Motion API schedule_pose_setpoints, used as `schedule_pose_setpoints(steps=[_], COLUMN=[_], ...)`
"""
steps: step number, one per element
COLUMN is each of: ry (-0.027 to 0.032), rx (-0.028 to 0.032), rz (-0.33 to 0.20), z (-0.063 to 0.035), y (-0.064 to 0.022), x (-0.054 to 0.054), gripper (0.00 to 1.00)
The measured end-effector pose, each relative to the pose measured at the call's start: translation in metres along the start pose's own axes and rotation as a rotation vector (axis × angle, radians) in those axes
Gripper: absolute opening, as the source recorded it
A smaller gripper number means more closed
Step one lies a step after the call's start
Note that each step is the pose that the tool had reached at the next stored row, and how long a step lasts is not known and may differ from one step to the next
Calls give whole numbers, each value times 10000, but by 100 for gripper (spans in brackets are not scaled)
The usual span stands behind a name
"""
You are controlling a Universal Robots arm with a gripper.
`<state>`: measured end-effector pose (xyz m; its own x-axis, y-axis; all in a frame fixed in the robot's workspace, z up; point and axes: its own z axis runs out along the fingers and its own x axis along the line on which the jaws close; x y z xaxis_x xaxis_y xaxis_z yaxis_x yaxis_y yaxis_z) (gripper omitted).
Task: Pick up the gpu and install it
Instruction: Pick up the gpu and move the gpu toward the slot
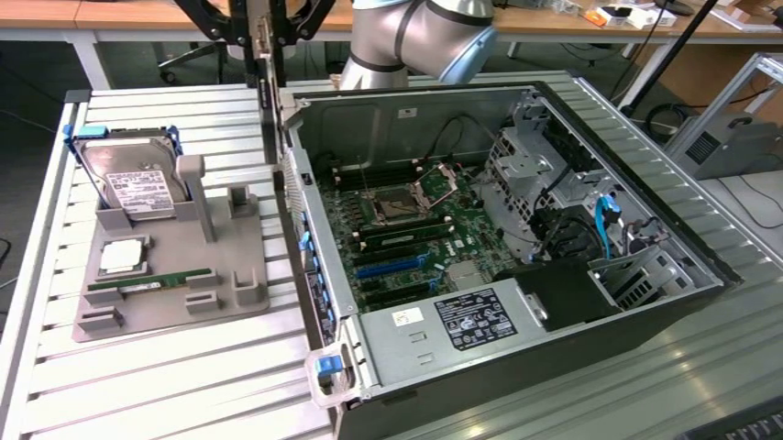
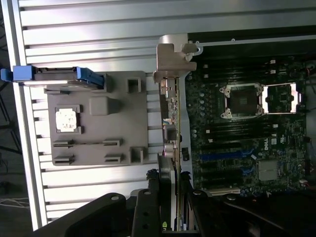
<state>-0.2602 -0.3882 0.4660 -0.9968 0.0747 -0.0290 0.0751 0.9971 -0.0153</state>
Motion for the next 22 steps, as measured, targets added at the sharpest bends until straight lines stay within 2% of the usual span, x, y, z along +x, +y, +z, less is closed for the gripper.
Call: schedule_pose_setpoints(steps=[22], ry=[0], rx=[0], rz=[0], z=[70], y=[-40], x=[-129], gripper=[27])
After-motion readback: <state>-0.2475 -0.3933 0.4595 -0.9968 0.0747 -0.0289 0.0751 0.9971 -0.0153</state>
